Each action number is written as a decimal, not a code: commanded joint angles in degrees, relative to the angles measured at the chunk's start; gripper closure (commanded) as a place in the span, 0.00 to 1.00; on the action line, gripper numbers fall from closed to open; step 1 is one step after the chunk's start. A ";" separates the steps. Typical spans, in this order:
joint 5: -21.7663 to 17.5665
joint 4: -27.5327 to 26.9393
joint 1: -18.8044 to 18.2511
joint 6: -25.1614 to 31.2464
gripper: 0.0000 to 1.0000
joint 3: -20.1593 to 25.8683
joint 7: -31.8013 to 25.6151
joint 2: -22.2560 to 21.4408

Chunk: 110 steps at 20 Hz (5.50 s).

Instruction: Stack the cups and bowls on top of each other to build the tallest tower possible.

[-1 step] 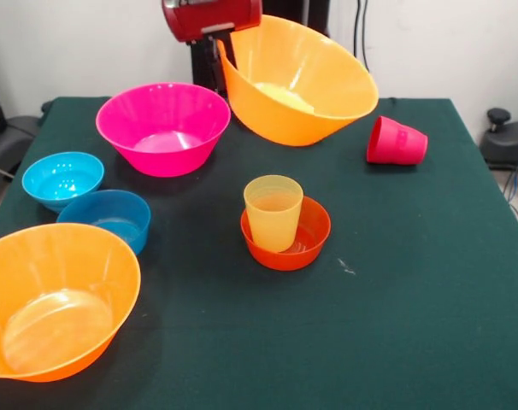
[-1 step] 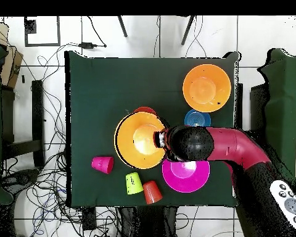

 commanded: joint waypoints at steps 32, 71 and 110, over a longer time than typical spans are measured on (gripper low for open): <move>11.05 1.22 -7.33 -18.52 1.00 7.37 5.36 11.26; 12.44 3.87 -13.45 -15.66 1.00 9.44 4.10 13.81; 12.40 -5.18 -9.04 -11.70 1.00 5.84 3.95 15.83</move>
